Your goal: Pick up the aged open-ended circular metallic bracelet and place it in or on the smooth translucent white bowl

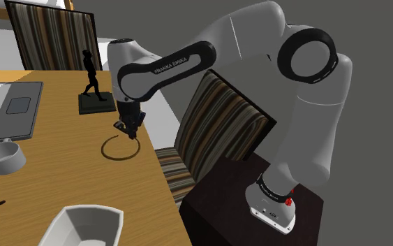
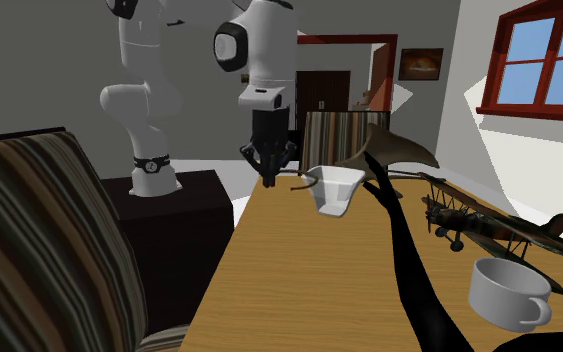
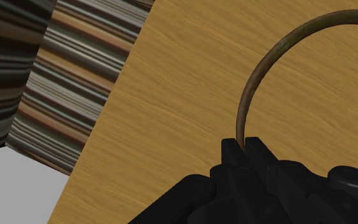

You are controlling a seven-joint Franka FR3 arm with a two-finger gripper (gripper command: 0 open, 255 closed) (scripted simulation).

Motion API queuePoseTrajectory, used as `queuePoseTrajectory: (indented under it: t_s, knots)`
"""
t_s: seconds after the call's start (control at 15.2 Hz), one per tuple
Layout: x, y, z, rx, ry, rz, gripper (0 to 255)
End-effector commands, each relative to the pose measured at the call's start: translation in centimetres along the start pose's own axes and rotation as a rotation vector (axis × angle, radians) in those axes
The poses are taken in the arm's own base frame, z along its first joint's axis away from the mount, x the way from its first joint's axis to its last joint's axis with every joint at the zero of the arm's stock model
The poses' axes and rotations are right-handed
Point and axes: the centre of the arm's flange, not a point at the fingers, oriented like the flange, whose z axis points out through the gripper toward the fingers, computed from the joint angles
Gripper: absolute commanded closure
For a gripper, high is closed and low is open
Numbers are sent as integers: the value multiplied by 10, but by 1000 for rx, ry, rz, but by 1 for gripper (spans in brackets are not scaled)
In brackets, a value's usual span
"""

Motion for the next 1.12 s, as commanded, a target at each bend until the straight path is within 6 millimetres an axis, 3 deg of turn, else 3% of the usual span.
queuePoseTrajectory:
  t_s: [0.0,0.13,1.06]
  knots:
    - [-1,-1,-10,0,-1,0,255]
    - [-3,-1,-19,0,-1,0,255]
    - [-97,-160,-10,0,-1,0,255]
